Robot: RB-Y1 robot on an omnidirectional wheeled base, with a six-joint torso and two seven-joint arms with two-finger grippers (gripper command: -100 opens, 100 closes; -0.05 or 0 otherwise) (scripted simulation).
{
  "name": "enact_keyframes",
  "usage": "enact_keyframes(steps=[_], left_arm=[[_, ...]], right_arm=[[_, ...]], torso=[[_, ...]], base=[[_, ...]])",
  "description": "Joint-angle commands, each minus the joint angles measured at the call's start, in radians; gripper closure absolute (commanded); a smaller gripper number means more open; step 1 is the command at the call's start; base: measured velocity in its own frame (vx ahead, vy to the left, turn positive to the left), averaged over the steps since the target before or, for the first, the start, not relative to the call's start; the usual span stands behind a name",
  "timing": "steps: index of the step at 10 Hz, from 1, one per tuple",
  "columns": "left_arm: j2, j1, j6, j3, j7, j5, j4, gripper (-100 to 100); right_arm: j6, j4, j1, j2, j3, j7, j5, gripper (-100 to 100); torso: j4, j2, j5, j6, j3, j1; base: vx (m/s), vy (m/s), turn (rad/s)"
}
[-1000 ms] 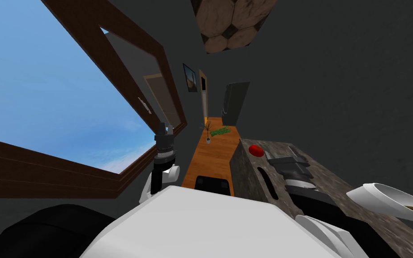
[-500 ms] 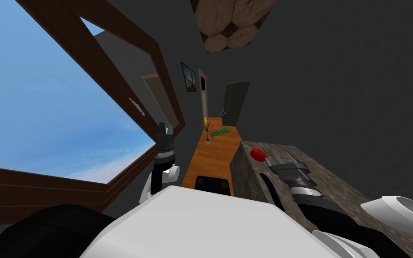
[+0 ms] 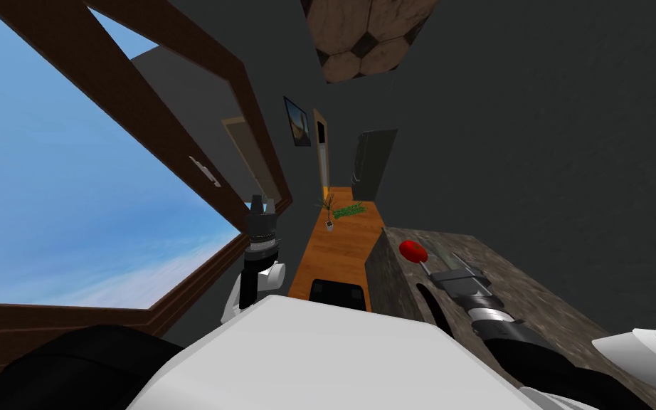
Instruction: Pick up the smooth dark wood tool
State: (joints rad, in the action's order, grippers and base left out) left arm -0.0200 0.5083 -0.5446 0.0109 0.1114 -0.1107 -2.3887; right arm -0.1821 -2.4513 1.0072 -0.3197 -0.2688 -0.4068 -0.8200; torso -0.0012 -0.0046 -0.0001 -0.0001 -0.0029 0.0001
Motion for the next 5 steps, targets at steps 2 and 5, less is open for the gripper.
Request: enact_keyframes(steps=[2, 5], left_arm=[[0.0, 0.0, 0.0, 0.0, 0.0, 0.0, 0.0, 0], [0.0, 0.0, 0.0, 0.0, 0.0, 0.0, 0.0, 0]], right_arm=[[-0.075, 0.0, 0.037, -0.017, -0.024, -0.049, -0.044, -100], [-0.131, 0.006, 0.074, -0.036, -0.041, -0.091, -0.083, -100]], torso=[[0.0, -0.001, 0.0, 0.0, -0.001, 0.0], [0.0, -0.001, 0.0, 0.0, -0.001, 0.0]], base=[[0.097, -0.011, -0.021], [0.08, -0.008, -0.016]])
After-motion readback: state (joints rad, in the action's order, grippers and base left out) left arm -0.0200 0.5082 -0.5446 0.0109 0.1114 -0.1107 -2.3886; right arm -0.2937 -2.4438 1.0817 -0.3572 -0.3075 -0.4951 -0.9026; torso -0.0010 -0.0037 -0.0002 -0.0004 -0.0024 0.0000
